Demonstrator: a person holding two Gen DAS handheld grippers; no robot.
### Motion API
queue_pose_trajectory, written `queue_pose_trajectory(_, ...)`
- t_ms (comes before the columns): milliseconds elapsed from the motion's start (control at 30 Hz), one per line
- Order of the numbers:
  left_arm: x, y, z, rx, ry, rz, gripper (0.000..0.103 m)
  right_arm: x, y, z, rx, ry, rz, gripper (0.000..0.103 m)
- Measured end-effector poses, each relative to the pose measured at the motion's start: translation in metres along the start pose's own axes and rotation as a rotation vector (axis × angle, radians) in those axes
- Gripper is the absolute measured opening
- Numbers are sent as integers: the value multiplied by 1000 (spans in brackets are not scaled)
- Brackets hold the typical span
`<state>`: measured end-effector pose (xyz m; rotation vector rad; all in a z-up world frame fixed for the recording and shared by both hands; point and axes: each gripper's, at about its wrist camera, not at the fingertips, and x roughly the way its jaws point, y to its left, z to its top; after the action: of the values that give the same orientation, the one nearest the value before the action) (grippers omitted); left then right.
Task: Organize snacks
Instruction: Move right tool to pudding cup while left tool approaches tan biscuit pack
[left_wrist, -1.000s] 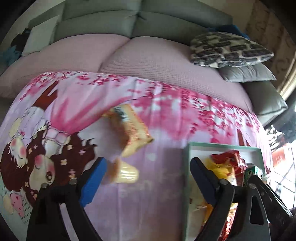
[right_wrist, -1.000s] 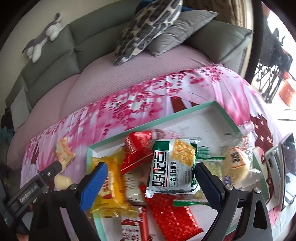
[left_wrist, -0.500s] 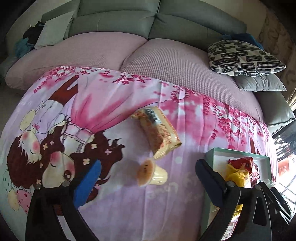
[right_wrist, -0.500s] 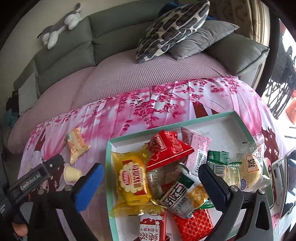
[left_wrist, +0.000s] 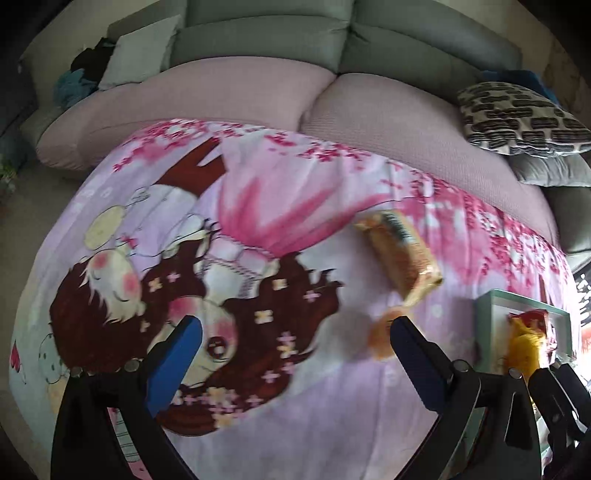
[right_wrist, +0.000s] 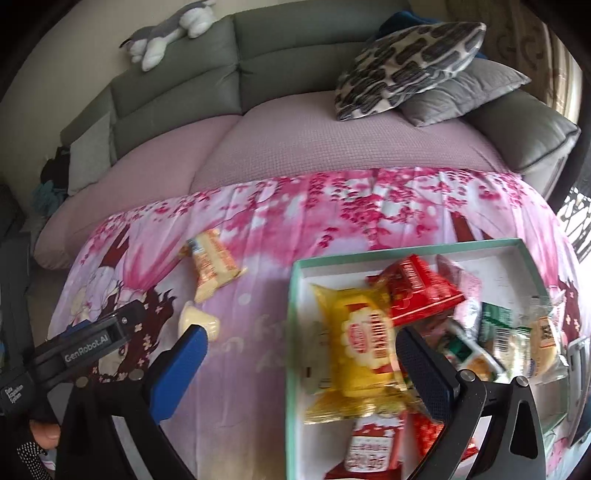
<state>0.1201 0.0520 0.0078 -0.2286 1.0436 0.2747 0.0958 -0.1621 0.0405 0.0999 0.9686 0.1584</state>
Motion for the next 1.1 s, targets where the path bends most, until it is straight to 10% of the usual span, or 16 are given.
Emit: queue_pose_trajectory(1100,53,44,0,-81,117,42,101,74,81,-25,-85,103,76,87)
